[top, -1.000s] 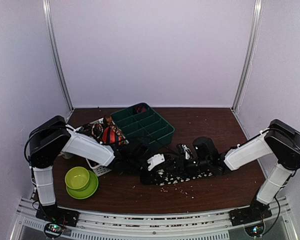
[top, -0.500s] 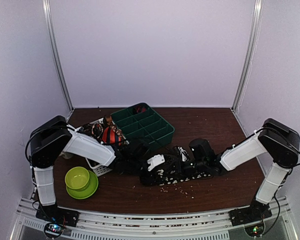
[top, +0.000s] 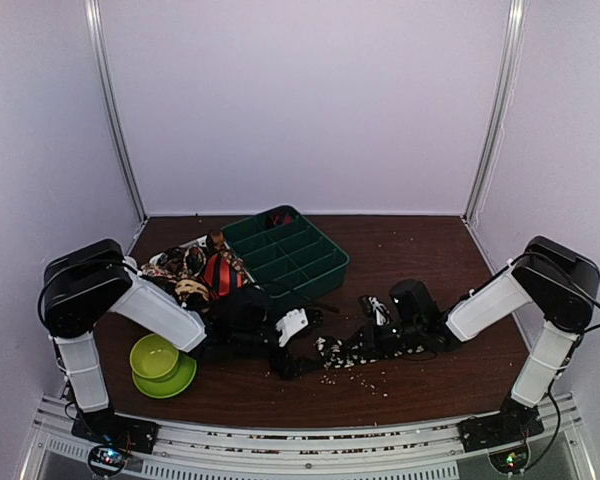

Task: Roll the ties
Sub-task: Roll the tie at the center of the board.

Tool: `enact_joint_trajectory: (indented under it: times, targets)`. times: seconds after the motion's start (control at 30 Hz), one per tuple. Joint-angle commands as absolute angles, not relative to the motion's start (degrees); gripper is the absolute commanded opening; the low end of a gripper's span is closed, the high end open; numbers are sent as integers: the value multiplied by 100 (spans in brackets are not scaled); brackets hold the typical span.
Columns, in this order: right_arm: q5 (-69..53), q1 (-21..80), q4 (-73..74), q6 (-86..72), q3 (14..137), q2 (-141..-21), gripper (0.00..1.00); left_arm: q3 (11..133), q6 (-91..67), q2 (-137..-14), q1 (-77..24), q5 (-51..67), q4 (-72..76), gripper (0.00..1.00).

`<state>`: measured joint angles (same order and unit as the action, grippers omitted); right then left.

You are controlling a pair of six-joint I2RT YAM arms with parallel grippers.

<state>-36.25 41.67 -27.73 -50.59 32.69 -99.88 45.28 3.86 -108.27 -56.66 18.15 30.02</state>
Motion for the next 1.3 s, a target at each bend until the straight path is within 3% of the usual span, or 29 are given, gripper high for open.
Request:
enact_joint_trajectory:
  times: [0.0,0.23,0.4,0.5,0.67,0.77,0.93,1.07,1.17,1.27]
  targets:
    - [-3347,4037,-2168,-4676,2981,-10105,0,4233,105,-11124,-5807,1653,4914,89]
    - [-3160,4043,-2118,-4554,2843,-10097,0,4641,-662,-11974,-6156,1288,6027,89]
    - [-3157,4049,-2317,-4677,2765,-10113,0,4963,-1069,-12440,-6209,1132,6248,81]
    - [-3164,4052,-2388,-4709,2726,-10061,0,4934,-989,-12470,-6205,1108,6162,69]
    - [-3303,4043,-2380,-4754,2738,-9779,1,4948,-237,-12189,-6205,1319,5050,38]
    - [-3390,4034,-2232,-4741,2794,-9458,14,5005,390,-11913,-6205,1280,4123,30]
    - [-3548,4055,-2244,-4982,2906,-8896,36,5333,992,-11751,-6205,1324,2678,27]
    - [-3637,4192,-2163,-5148,3054,-8705,46,5566,1017,-11767,-6205,1433,2098,29]
    - [-3643,4376,-2170,-5244,3135,-8775,48,5684,925,-11792,-6197,1490,1901,31]
    - [-3622,4439,-2126,-5231,3273,-9007,43,5761,889,-11812,-6198,1556,1745,32]
